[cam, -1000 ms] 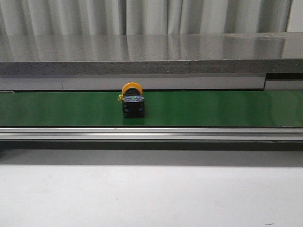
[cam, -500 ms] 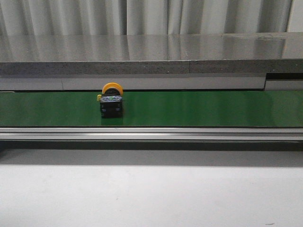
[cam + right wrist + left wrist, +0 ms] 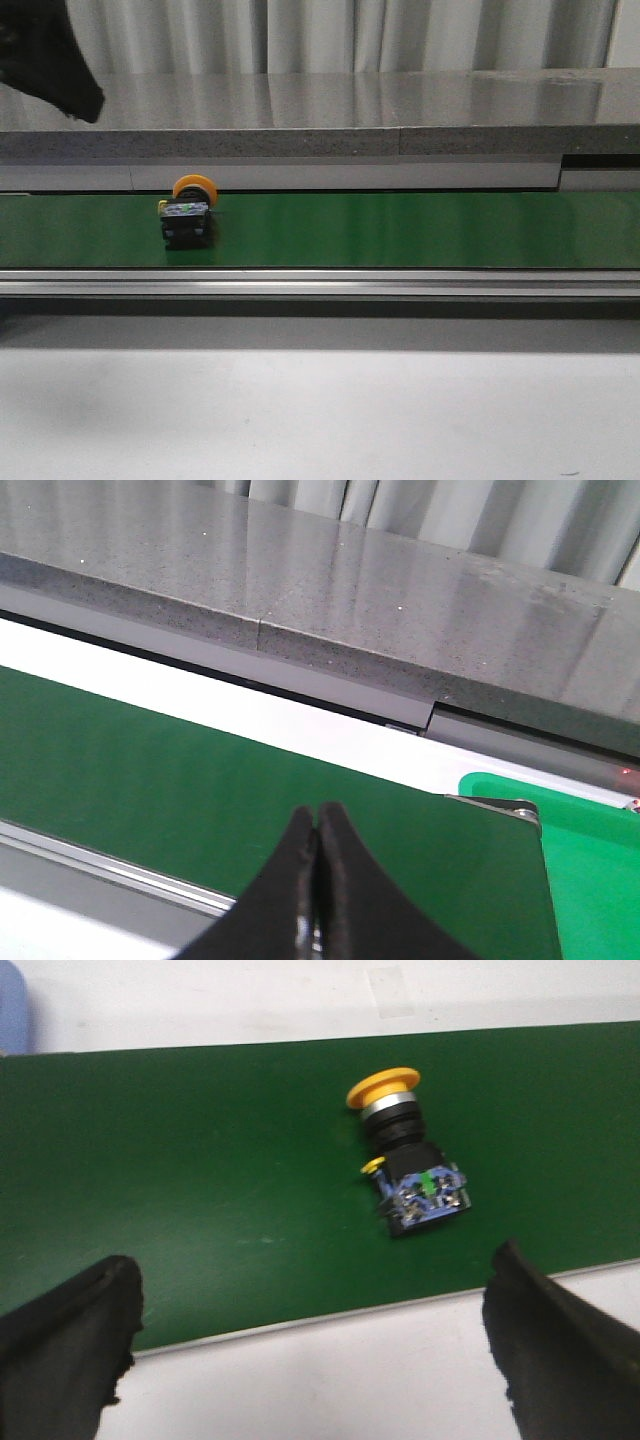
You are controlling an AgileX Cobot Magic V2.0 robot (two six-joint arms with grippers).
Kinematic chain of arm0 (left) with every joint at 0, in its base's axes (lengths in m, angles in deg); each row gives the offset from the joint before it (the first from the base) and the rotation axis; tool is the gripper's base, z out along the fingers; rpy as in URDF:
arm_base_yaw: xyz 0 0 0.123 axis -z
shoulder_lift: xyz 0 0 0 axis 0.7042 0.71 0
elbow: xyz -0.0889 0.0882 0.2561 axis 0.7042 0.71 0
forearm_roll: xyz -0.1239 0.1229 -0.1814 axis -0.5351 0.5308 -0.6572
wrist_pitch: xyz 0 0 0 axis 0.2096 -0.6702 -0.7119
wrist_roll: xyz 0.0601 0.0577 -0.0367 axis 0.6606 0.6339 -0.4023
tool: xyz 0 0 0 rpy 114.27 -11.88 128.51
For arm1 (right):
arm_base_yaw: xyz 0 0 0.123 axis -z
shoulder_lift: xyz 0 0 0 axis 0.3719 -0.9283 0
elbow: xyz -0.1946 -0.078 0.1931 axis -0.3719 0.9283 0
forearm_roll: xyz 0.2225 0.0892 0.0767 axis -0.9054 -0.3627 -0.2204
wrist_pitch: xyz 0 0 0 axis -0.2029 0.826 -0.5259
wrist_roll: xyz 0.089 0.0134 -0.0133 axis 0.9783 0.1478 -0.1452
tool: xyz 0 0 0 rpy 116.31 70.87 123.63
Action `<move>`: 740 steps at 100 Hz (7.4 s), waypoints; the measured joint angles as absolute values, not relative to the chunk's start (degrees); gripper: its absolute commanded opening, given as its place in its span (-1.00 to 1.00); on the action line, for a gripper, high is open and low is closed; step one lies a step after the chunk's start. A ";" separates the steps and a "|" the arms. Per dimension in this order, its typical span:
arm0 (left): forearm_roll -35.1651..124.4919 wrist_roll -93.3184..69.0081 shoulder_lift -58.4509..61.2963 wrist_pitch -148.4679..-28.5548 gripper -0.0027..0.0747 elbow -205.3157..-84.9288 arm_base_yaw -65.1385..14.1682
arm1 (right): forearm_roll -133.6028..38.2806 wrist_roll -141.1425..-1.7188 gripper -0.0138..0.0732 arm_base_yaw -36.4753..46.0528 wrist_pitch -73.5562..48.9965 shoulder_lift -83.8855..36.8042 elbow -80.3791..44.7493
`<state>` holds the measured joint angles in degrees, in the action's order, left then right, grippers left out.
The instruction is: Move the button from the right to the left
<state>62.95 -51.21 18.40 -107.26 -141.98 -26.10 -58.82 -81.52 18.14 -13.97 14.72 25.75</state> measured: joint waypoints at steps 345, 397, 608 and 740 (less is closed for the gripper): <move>80.47 -44.98 37.93 -105.50 0.49 -151.71 -56.41 | -58.82 -81.52 -0.84 18.14 -13.97 14.72 25.75; 75.36 -45.20 7.51 -101.46 0.37 -145.09 -46.98 | -58.82 -81.52 -0.84 18.14 -13.97 14.72 25.75; 77.43 -56.31 -40.14 -82.73 -0.92 -100.32 -37.80 | -58.82 -81.62 -0.84 18.14 -13.97 14.72 25.75; 77.27 -56.90 -56.43 -78.17 -0.92 -87.87 -39.85 | -58.82 -81.62 -0.84 18.14 -13.77 14.72 25.75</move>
